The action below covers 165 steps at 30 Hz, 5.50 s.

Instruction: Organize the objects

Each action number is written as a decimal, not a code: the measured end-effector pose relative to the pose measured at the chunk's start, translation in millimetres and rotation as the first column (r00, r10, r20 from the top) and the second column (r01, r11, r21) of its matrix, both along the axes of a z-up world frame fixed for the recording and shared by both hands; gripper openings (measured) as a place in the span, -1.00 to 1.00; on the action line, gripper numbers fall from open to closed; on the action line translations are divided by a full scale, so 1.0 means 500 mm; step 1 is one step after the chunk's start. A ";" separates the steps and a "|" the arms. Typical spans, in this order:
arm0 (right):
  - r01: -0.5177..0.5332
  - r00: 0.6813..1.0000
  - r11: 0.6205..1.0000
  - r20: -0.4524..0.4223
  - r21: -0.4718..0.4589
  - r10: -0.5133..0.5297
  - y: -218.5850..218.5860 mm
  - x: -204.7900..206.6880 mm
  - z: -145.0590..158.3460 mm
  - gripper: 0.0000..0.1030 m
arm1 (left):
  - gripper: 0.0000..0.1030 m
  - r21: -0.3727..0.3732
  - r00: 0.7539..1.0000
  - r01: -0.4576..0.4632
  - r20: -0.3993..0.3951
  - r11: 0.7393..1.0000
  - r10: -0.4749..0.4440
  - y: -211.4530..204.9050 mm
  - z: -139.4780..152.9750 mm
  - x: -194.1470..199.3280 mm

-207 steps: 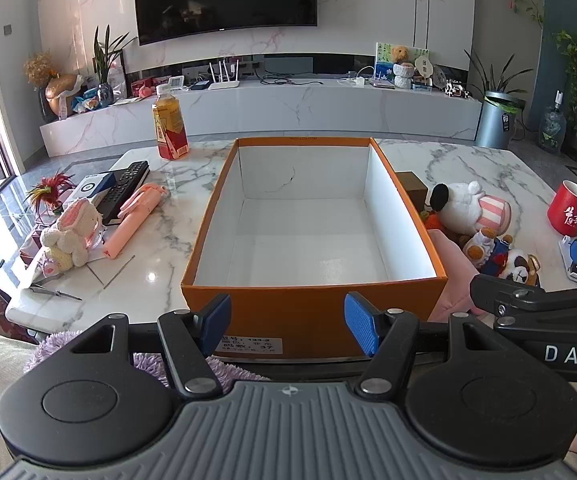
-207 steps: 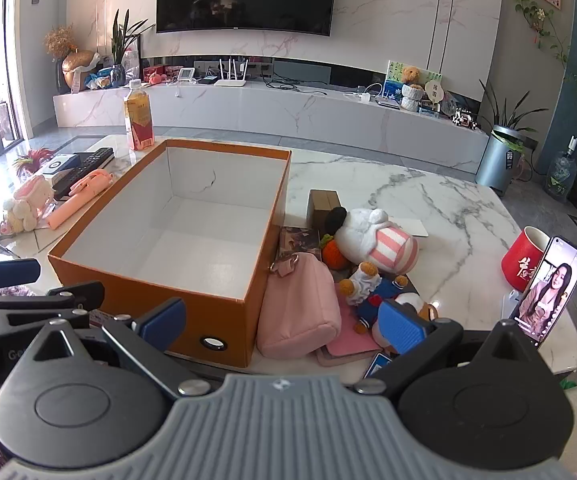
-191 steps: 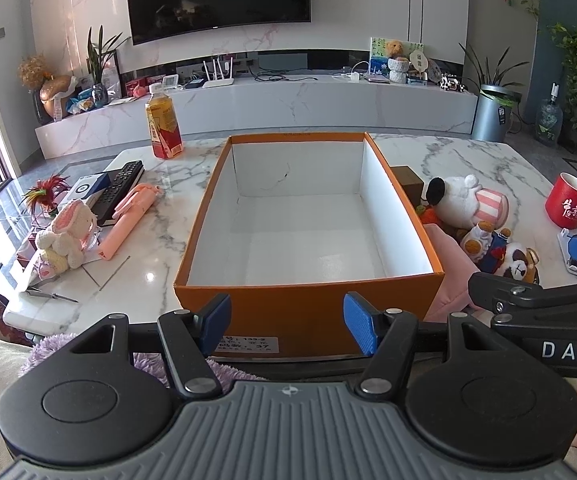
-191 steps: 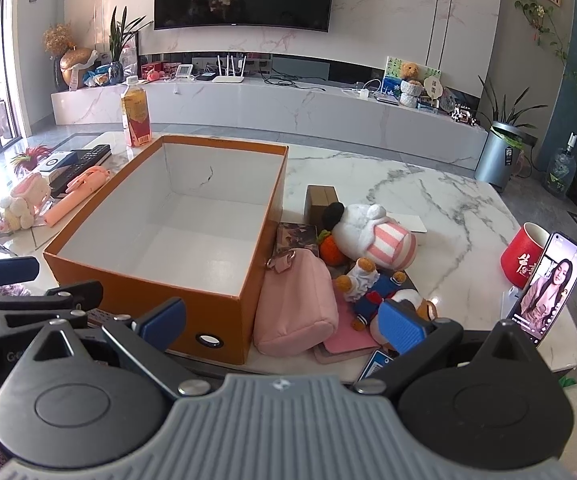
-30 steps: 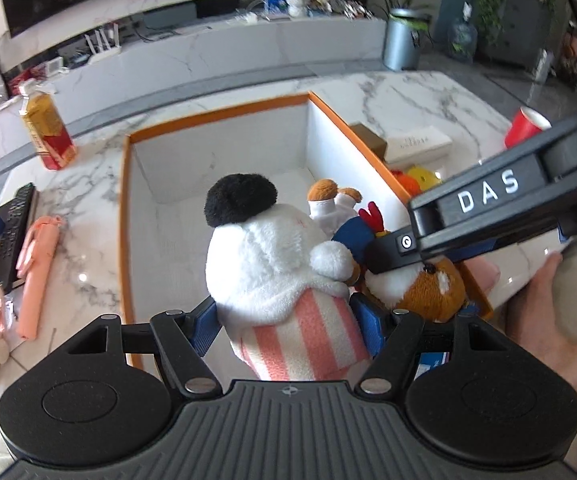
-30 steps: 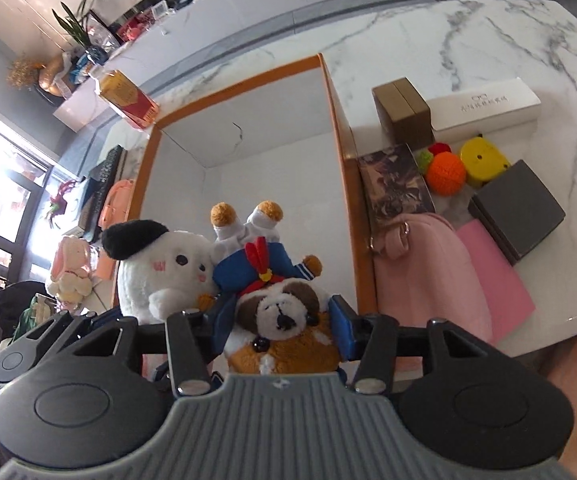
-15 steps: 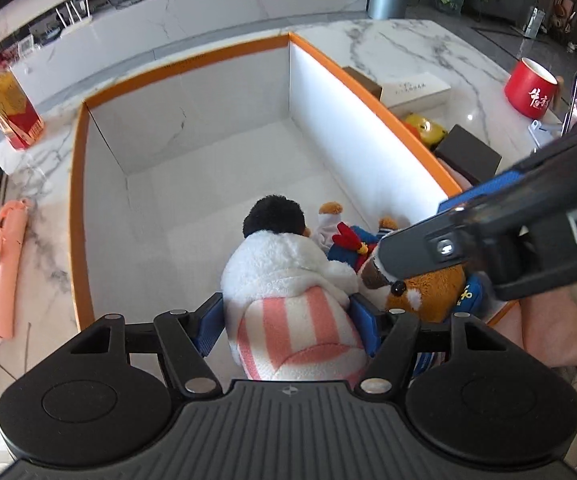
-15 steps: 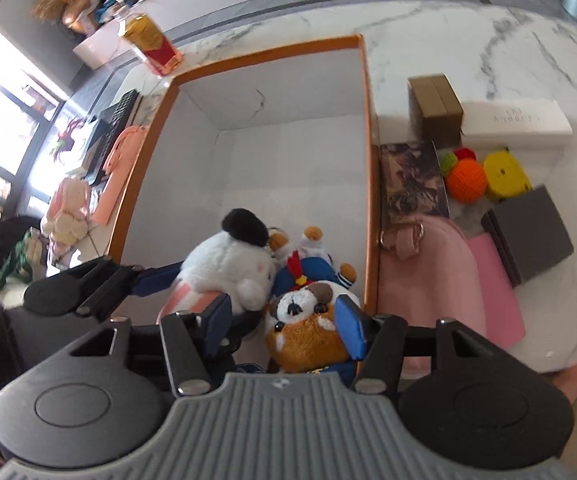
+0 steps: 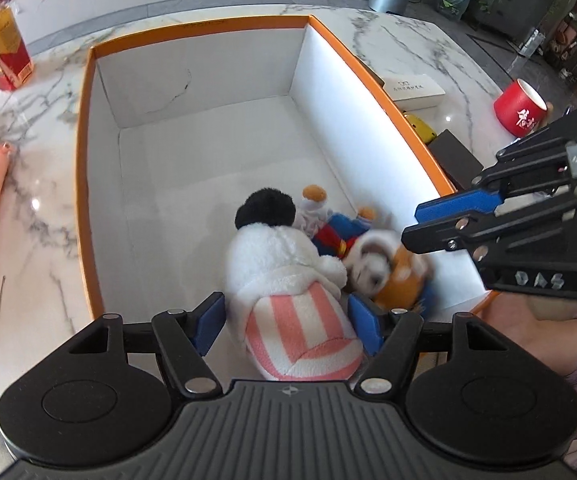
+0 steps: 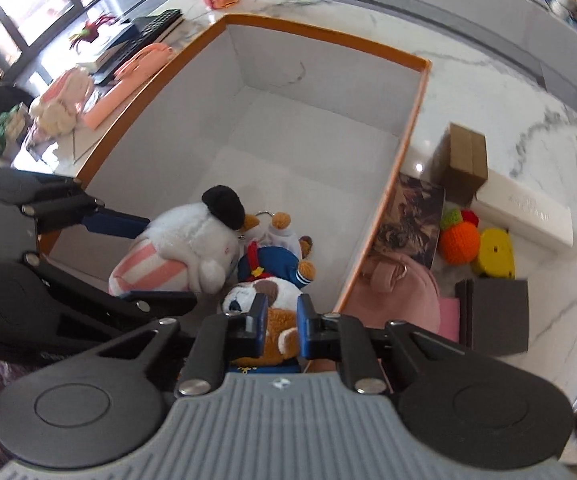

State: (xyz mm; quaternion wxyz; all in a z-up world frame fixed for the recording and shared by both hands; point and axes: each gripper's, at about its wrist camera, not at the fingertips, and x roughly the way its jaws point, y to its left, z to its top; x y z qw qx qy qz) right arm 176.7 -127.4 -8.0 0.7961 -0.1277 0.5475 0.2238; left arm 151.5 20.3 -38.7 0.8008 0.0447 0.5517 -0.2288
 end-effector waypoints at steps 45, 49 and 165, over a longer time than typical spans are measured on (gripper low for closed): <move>0.050 0.998 0.998 0.028 0.046 -0.051 -0.078 -0.029 0.003 -0.67 | 0.32 -0.004 0.996 -0.065 -0.056 0.998 0.064 -0.030 -0.032 -0.009; 0.046 0.999 0.998 0.022 0.043 -0.047 -0.074 -0.031 -0.005 -0.69 | 0.28 -0.011 0.993 -0.082 -0.080 0.997 0.081 -0.042 -0.051 0.003; 0.365 0.907 0.882 0.099 0.299 -0.409 -0.395 -0.113 -0.063 -0.62 | 0.46 0.035 0.998 -0.001 0.070 0.999 -0.001 -0.392 0.048 -0.028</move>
